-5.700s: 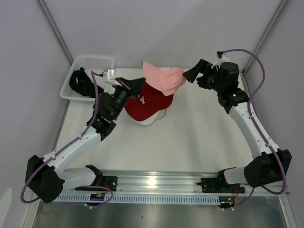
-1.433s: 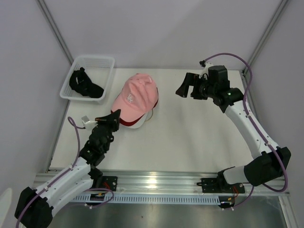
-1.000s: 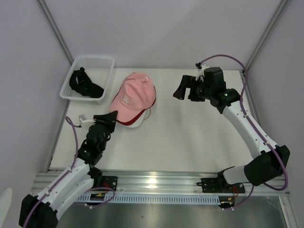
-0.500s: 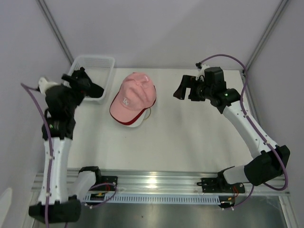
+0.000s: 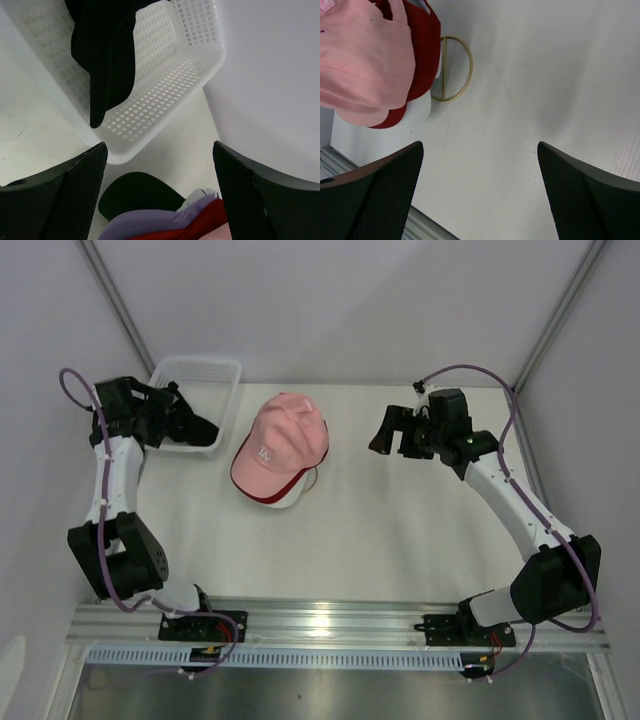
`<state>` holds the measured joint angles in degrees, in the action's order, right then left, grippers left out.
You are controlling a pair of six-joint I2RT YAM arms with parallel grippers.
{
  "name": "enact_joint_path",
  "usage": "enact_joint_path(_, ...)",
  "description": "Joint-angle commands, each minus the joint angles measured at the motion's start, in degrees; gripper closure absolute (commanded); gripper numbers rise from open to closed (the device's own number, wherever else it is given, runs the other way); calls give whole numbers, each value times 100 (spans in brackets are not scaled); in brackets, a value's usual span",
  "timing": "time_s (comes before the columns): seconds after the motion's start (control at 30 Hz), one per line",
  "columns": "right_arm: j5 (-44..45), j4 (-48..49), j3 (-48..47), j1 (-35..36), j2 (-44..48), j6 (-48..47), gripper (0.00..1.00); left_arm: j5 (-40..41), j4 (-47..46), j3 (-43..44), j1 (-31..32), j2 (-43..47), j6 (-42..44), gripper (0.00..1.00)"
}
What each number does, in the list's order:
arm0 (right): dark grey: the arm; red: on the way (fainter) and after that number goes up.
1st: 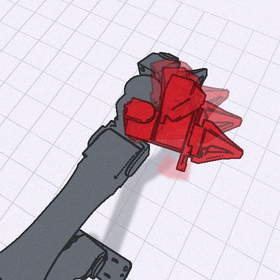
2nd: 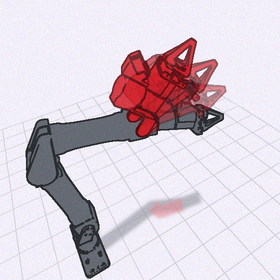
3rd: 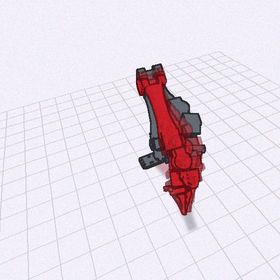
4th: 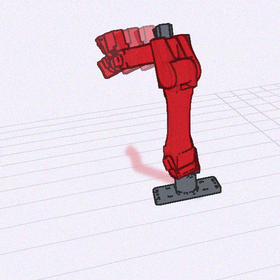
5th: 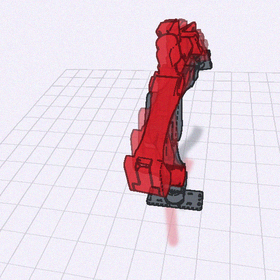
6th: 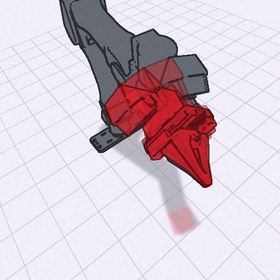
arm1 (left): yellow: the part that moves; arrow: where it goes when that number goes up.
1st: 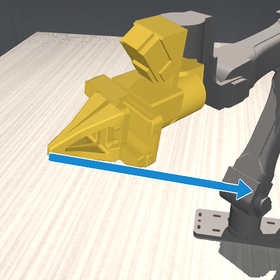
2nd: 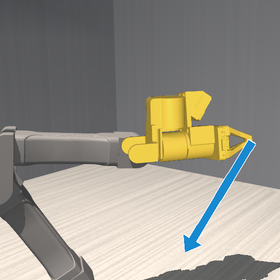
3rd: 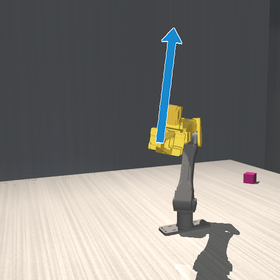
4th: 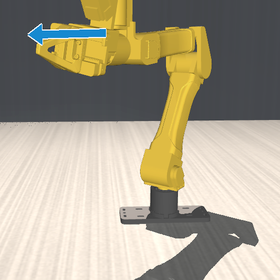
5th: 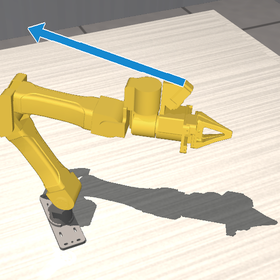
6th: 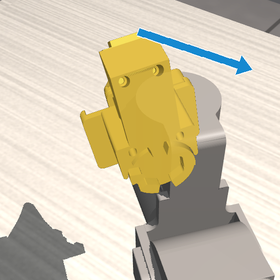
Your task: Stack the hats
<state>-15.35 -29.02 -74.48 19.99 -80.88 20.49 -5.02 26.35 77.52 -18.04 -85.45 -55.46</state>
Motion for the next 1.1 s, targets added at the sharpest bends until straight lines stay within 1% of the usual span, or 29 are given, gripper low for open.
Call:
enact_joint_path(0.0, -126, 204, 3, -100, -208, -63, 1, 105, -447, 980, -33, -653, 313, 12)
enact_joint_path(0.1, -82, 186, 21, -144, -279, -80, 0, 325, 106, 1589, -33, -1305, 939, 17)
enact_joint_path(0.13, -64, 186, 30, -153, -305, -80, 0, 430, 325, 2148, -41, -1690, 1210, 18)
enact_joint_path(0.2, -55, 221, 30, -197, -340, -45, 0, 782, 599, 2442, -33, -1974, 1502, 21)
enact_joint_path(0.3, -90, 212, -40, -258, -472, -19, 1, 1151, 608, 2575, -6, -2300, 1924, 24)
enact_joint_path(0.47, -82, 107, -277, -302, -692, -45, 0, 1204, 678, 2786, 64, -2748, 2364, 26)
enact_joint_path(0.5, -82, 89, -304, -311, -762, -45, 0, 1396, 679, 2813, 142, -2845, 2565, 26)
enact_joint_path(0.6, -73, 89, -401, -320, -841, -54, 0, 1757, 714, 2883, 274, -3073, 2908, 33)
enact_joint_path(0.63, -73, 89, -418, -329, -859, -45, 0, 1898, 731, 2962, 284, -3161, 2970, 37)
enact_joint_path(0.7, -99, 72, -471, -320, -903, -45, 0, 1943, 732, 3050, 284, -3311, 3067, 51)
enact_joint_path(0.73, -108, 63, -489, -329, -938, -36, 0, 1969, 688, 3111, 284, -3433, 3111, 69)
enact_joint_path(0.77, -108, 54, -524, -329, -938, -10, 0, 1987, 687, 3155, 284, -3478, 3120, 83)
enact_joint_path(0.8, -117, 71, -550, -329, -947, -10, 0, 1996, 679, 3199, 284, -3505, 3138, 93)
enact_joint_path(0.83, -134, 63, -576, -320, -956, -1, 0, 1996, 661, 3269, 292, -3487, 3138, 99)
enact_joint_path(0.9, -152, 45, -778, -329, -947, 8, 0, 2022, 486, 3156, 354, -3295, 3260, 99)
enact_joint_path(0.97, -170, 19, -1015, -329, -938, -19, 0, 2057, 135, 3016, 433, -2812, 3453, 99)
enact_joint_path(1.03, -178, -43, -1524, -320, -956, -36, 0, 2171, -6, 3094, 643, -2487, 3901, 99)
enact_joint_path(1.07, -178, -104, -1743, -338, -982, -28, 0, 2302, -16, 3373, 722, -2216, 4059, 99)
